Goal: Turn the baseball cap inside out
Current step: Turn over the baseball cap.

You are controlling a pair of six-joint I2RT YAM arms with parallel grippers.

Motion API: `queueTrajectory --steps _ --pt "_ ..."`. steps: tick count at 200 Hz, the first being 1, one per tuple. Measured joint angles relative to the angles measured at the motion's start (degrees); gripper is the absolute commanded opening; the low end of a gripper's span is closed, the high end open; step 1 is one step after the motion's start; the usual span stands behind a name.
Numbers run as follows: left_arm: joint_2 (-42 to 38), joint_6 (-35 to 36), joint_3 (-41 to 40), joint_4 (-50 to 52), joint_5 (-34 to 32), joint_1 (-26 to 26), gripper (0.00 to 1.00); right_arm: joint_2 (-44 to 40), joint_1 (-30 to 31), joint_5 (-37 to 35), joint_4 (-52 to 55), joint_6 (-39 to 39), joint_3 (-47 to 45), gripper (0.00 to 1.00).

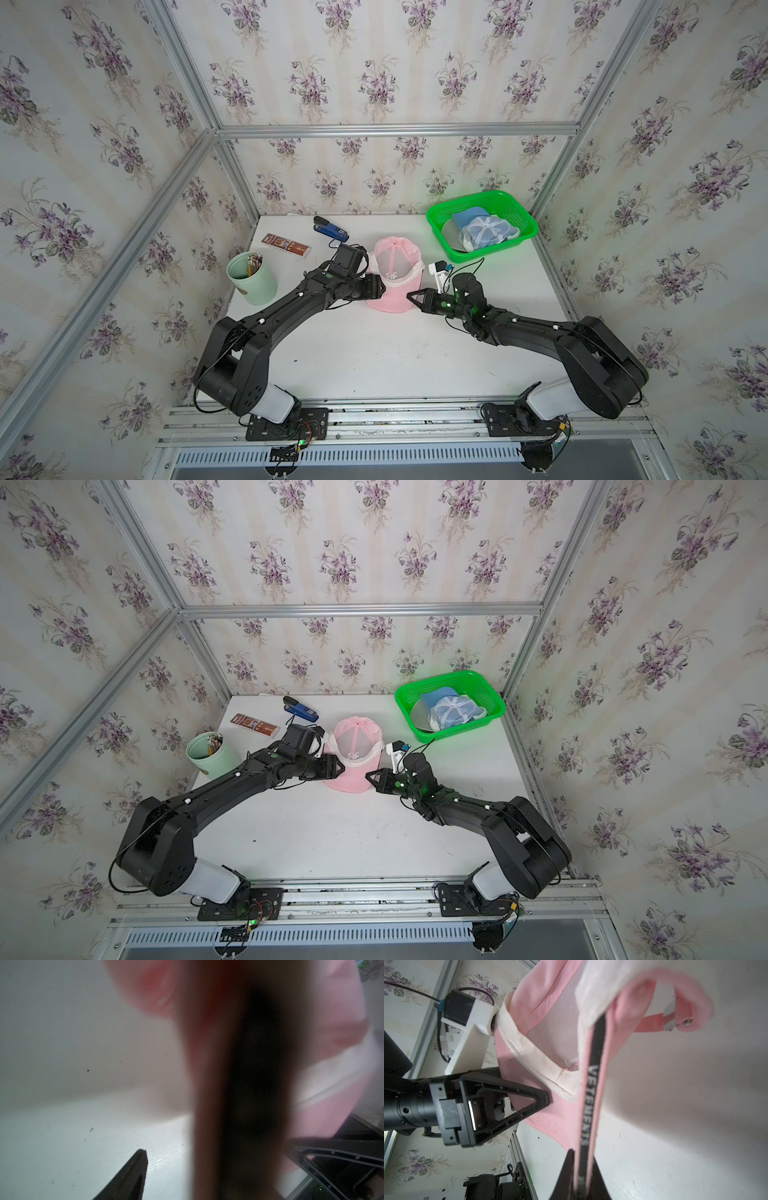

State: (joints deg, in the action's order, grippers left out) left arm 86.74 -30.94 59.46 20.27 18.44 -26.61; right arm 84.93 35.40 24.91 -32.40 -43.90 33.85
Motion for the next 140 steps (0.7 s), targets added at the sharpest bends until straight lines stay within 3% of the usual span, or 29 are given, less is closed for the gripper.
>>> queueTrajectory --steps 7,59,67,85,97,140 --pt "-0.2 0.0 -0.1 -0.5 0.5 0.1 0.56 0.1 0.0 -0.1 -0.3 -0.7 0.0 0.0" --pt "-0.3 0.7 -1.0 -3.1 6.2 0.4 0.0 0.3 0.7 -1.8 0.4 -1.4 0.4 0.0" --pt "-0.3 0.8 -1.1 -3.1 6.8 0.4 0.0 0.3 0.9 -2.3 1.0 -1.2 0.4 0.01" --pt "-0.6 1.0 -1.1 -2.7 6.9 0.4 0.0 0.1 1.1 -2.8 1.9 -1.1 0.6 0.29" --pt "-1.2 1.3 -0.8 -1.7 6.6 0.3 0.0 -0.4 1.1 -3.4 2.2 -0.8 0.7 0.39" --pt "-2.8 10.6 5.4 5.1 -7.4 -1.2 0.0 -4.6 1.4 -5.7 10.0 4.0 1.2 0.46"
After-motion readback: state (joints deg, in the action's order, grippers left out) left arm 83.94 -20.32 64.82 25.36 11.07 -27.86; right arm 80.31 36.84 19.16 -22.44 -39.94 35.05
